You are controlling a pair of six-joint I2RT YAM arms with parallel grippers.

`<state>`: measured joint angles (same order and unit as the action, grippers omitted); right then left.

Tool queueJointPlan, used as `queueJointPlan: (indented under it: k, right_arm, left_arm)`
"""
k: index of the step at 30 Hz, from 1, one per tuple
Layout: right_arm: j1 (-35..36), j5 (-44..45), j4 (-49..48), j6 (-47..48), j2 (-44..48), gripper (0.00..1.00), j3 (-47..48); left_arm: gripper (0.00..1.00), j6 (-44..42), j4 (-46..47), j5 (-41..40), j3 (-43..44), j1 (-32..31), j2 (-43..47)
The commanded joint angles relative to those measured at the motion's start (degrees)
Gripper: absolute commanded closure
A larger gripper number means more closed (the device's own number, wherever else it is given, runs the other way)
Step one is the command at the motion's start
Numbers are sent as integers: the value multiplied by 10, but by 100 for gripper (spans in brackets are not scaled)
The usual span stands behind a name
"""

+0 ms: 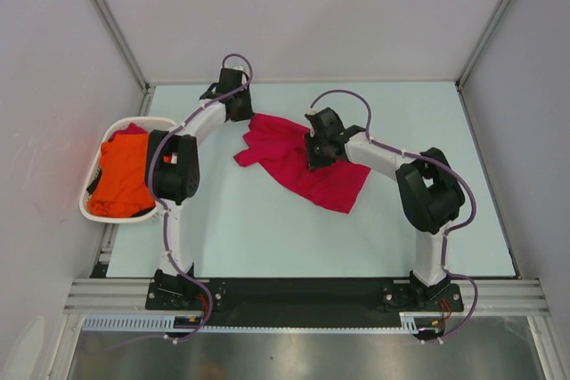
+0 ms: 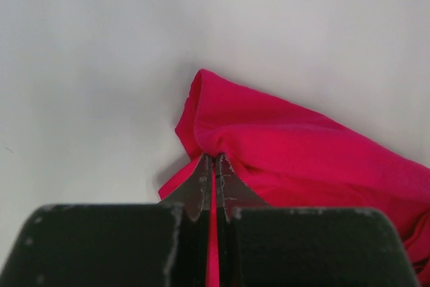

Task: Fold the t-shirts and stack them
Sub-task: Flatten out the tshirt

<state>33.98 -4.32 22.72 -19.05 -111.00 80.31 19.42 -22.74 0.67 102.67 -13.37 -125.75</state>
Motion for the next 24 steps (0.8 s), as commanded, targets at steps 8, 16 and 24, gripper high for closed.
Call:
queueJointPlan:
  k: [8, 16, 24]
  right_arm:
    - [-4, 131, 67, 38, 43, 100, 43]
    - [-39, 169, 50, 52, 118, 91, -17]
    - [-38, 69, 13, 29, 96, 17, -36]
  left_arm:
    - [100, 3, 9, -22, -22, 25, 70]
    - [100, 4, 9, -17, -23, 30, 71]
    - [100, 5, 8, -15, -27, 30, 62]
